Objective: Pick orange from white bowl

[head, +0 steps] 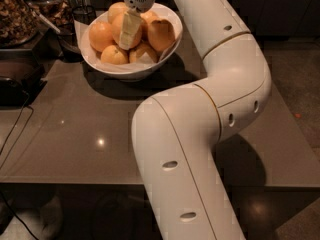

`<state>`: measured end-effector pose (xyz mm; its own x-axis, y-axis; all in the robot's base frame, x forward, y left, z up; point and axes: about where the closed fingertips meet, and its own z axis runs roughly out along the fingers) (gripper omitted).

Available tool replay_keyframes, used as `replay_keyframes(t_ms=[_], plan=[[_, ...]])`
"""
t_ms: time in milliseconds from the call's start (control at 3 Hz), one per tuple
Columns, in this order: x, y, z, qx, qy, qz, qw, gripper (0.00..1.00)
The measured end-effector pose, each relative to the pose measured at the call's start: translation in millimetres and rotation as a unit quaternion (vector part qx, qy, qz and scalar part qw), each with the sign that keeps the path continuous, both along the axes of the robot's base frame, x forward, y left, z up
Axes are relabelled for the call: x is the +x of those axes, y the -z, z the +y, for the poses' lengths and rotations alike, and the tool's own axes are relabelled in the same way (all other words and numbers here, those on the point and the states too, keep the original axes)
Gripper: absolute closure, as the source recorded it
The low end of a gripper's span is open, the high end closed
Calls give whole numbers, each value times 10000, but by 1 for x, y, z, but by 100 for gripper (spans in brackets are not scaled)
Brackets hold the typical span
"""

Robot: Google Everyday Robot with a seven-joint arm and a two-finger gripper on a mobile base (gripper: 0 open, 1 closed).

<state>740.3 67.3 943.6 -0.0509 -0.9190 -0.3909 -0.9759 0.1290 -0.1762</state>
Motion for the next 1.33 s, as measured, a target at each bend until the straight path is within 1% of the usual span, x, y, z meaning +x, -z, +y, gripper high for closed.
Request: replay_keyframes(t_ms=[333, 667, 1333], plan=[[1, 6, 3, -34, -20, 39, 10000, 25], [1, 4, 3, -28, -25, 23, 10000, 44], [4, -3, 4, 106, -118, -118, 9998, 91]])
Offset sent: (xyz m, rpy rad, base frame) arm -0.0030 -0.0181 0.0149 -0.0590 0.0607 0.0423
